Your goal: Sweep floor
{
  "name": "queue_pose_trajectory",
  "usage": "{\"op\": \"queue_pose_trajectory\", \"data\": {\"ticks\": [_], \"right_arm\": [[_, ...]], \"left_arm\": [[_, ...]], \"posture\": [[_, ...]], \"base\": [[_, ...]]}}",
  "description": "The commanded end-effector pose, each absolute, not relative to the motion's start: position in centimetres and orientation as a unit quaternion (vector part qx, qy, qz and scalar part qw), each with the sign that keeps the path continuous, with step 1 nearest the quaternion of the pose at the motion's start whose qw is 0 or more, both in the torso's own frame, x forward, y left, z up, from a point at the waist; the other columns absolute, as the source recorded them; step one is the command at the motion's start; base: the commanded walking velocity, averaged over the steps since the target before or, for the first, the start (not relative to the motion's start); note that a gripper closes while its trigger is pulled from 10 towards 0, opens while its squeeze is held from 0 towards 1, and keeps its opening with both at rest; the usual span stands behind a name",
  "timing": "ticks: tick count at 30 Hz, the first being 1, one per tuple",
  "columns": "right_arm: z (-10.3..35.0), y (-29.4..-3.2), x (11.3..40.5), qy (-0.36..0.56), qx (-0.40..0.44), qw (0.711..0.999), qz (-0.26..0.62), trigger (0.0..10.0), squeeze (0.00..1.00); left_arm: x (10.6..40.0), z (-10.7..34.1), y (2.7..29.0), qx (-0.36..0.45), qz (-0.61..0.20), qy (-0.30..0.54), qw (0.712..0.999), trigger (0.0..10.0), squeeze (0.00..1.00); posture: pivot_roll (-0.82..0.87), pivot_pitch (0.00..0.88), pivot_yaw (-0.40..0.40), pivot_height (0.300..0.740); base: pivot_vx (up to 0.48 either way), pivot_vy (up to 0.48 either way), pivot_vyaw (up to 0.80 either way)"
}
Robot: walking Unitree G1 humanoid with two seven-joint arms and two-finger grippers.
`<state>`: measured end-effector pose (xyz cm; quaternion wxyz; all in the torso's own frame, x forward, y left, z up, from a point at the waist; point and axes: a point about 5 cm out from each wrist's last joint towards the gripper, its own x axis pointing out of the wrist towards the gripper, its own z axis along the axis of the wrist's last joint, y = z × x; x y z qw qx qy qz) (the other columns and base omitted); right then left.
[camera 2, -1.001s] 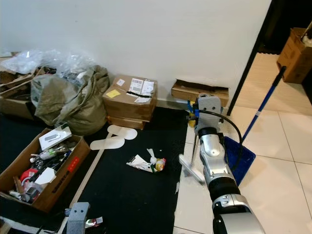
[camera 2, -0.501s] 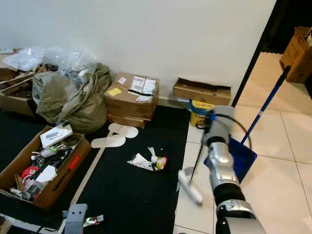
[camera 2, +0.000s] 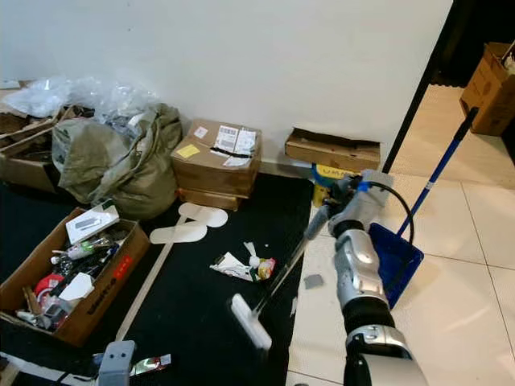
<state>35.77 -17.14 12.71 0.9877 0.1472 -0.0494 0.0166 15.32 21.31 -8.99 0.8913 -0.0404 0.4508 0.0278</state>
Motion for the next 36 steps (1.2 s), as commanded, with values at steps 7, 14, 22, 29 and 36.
{"op": "queue_pose_trajectory", "data": {"ticks": [7,14,22,29,36], "right_arm": [[14.2,-15.3,35.5,-0.084,0.199,0.972,0.095,10.0,0.00],[15.0,-14.5,35.6,-0.099,0.215,0.964,0.120,10.0,0.00],[16.0,-12.6,36.0,-0.111,0.234,0.954,0.150,10.0,0.00],[16.2,-11.2,35.7,-0.109,0.235,0.947,0.192,10.0,0.00],[16.3,-10.8,35.8,-0.105,0.234,0.947,0.194,10.0,0.00]], "left_arm": [[15.0,-9.1,21.7,-0.039,0.035,0.458,0.888,10.0,0.00],[15.4,-9.0,21.4,-0.041,0.027,0.450,0.891,10.0,0.00],[15.6,-8.9,21.0,-0.041,0.023,0.450,0.892,10.0,0.00],[15.9,-8.8,20.9,-0.035,0.016,0.449,0.893,10.0,0.00],[15.9,-8.9,20.7,-0.035,0.013,0.450,0.892,10.0,0.00]], "posture": [[-0.07,0.107,-0.002,0.740],[-0.07,0.075,0.001,0.740],[-0.05,0.022,-0.001,0.740],[-0.05,0.001,-0.005,0.740],[-0.05,0.000,-0.002,0.740]], "base": [[0.000,0.000,0.00],[0.117,0.000,0.00],[0.313,0.000,0.00],[0.344,0.000,0.00],[0.352,0.000,0.00]]}}
